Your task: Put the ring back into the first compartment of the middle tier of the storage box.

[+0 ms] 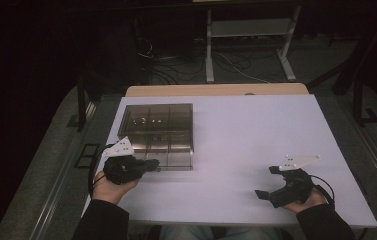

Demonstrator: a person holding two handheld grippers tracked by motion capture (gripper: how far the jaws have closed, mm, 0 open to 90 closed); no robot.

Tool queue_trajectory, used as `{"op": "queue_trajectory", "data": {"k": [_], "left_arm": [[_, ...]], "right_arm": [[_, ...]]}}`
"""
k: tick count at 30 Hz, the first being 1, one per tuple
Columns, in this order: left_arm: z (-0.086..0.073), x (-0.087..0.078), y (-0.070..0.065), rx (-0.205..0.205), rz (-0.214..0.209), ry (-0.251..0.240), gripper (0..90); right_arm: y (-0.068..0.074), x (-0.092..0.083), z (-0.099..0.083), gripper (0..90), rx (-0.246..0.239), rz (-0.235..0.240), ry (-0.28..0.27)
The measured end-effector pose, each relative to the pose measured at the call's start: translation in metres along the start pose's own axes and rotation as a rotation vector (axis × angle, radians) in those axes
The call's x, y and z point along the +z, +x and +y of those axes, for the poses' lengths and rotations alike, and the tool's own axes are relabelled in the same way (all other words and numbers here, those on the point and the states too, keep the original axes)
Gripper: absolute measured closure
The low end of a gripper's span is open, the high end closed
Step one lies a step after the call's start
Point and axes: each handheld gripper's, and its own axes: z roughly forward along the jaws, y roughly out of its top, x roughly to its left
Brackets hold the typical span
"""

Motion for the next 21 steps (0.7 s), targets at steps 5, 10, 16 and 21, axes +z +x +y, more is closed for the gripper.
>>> {"op": "queue_trajectory", "data": {"k": [5,10,16,21], "left_arm": [[-0.001,-0.005,0.005,-0.01,0.014,-0.008,85.5],[-0.003,-0.01,0.009,-0.024,0.028,-0.023,85.6],[-0.005,-0.017,0.015,-0.042,0.042,-0.042,85.5],[-0.007,-0.023,0.02,-0.054,0.053,-0.056,85.6]], "right_arm": [[0.0,0.0,0.0,0.0,0.0,0.001,0.0],[0.0,0.0,0.0,0.0,0.0,0.0,0.001],[0.0,0.0,0.0,0.0,-0.001,0.001,0.002],[0.0,0.0,0.0,0.0,-0.003,0.001,0.003]]}}
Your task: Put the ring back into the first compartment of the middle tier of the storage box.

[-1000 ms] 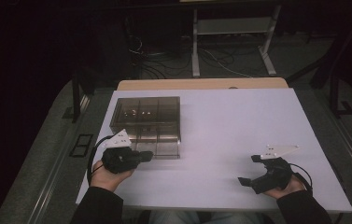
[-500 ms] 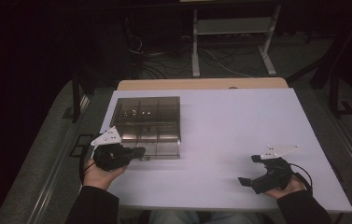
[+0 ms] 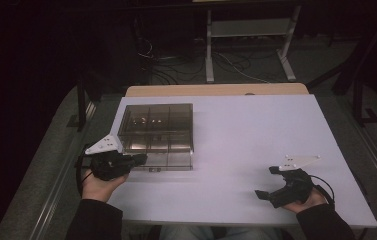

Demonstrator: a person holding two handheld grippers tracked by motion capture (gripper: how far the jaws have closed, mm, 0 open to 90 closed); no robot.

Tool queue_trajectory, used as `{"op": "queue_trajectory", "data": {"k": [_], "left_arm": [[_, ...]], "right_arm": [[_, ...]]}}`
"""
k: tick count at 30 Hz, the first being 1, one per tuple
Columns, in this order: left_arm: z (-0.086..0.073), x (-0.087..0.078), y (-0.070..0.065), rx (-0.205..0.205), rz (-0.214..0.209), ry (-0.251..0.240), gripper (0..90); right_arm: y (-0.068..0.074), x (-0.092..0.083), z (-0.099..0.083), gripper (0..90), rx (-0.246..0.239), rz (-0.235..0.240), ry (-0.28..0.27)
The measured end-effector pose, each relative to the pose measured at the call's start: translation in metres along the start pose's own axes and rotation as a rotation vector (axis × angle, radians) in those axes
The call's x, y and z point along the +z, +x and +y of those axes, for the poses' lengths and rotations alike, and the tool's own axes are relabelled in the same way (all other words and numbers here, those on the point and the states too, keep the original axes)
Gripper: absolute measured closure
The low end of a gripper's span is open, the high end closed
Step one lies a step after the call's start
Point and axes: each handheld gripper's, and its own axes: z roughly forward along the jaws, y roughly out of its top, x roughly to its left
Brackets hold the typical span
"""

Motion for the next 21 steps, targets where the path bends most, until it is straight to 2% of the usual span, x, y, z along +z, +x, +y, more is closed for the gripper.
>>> {"op": "queue_trajectory", "data": {"k": [11,21], "left_arm": [[-0.003,-0.01,0.011,-0.031,0.026,-0.031,85.6],[-0.003,-0.014,0.021,-0.051,0.043,-0.039,85.6]], "right_arm": [[0.0,0.001,0.0,0.0,0.004,0.002,0.001],[0.0,0.001,0.0,0.0,0.002,-0.001,0.004]]}}
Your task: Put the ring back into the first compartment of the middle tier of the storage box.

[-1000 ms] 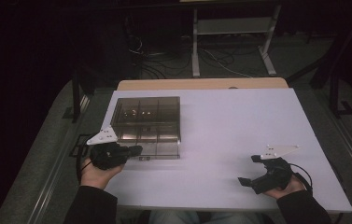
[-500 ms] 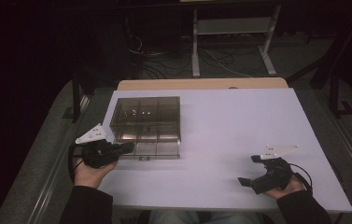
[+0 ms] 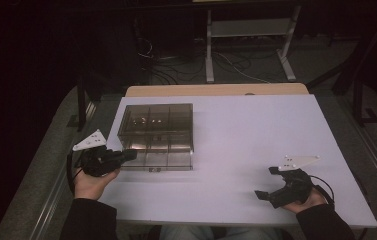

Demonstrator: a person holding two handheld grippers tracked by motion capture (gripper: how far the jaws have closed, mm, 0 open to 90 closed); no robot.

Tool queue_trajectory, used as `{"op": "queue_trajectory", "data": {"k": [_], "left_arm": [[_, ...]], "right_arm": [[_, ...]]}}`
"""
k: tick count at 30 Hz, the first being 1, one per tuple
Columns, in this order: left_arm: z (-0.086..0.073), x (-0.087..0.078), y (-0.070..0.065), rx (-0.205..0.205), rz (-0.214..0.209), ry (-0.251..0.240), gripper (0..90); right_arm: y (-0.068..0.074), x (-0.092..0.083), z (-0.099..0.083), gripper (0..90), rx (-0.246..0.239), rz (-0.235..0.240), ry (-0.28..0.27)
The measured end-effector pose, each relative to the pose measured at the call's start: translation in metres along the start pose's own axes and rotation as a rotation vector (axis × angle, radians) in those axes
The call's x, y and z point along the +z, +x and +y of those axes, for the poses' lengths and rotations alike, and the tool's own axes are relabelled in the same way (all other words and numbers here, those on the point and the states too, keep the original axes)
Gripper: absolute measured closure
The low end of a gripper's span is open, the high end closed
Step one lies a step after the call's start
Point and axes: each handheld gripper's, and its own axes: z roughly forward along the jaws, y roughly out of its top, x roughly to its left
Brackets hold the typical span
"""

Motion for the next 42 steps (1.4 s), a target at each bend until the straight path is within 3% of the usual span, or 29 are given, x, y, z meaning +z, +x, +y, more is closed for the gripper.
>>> {"op": "queue_trajectory", "data": {"k": [24,42], "left_arm": [[0.0,0.009,0.021,-0.026,0.013,0.057,85.6],[0.001,0.027,0.032,-0.006,0.033,0.181,85.6]], "right_arm": [[0.0,0.001,0.0,0.0,0.002,-0.002,0.007],[0.0,0.003,-0.001,0.0,0.001,-0.002,0.016]]}}
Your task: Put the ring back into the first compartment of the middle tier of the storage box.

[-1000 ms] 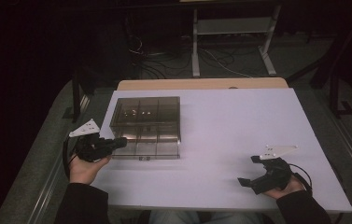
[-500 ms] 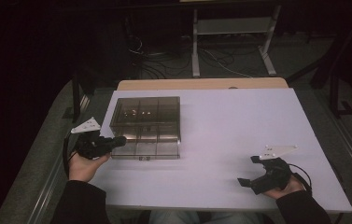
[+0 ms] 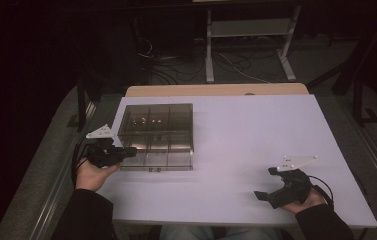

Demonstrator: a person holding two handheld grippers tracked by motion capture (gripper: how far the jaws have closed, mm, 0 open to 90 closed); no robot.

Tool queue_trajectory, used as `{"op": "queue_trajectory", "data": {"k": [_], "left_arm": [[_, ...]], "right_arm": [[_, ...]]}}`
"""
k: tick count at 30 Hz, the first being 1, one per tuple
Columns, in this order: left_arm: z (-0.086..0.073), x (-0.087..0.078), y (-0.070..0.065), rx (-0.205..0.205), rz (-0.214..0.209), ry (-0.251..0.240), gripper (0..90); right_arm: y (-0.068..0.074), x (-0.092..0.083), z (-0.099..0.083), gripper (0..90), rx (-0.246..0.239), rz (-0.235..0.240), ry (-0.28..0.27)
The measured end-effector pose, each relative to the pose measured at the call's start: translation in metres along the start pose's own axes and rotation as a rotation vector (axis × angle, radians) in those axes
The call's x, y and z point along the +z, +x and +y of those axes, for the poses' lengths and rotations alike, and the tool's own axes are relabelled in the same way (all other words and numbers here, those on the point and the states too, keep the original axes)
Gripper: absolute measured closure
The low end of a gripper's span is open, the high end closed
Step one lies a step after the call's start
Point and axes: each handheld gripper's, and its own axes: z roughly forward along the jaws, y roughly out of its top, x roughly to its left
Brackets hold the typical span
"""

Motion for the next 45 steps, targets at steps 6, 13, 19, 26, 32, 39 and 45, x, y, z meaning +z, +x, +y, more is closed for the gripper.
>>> {"op": "queue_trajectory", "data": {"k": [6,13,19,26,32,39,45], "left_arm": [[-0.001,0.004,0.002,0.003,0.005,0.023,85.5],[-0.004,0.008,0.004,0.002,0.019,0.037,85.5],[-0.004,0.011,0.006,0.0,0.028,0.049,85.5],[-0.004,0.014,0.009,0.009,0.038,0.077,85.5],[-0.005,0.017,0.011,0.002,0.042,0.091,85.5],[-0.005,0.02,0.014,0.003,0.046,0.112,85.5],[-0.006,0.023,0.016,-0.011,0.046,0.138,85.5]], "right_arm": [[0.0,0.0,0.0,0.0,-0.002,0.0,0.001],[0.0,0.0,0.0,0.0,0.0,0.001,0.003],[0.0,0.001,0.0,0.0,-0.004,0.002,0.006],[0.0,0.001,0.0,0.0,-0.005,0.003,0.009],[0.0,0.001,0.0,0.0,-0.006,0.003,0.011],[0.0,0.001,0.0,0.0,-0.008,0.001,0.011],[0.0,0.002,0.0,0.0,-0.008,0.0,0.011]]}}
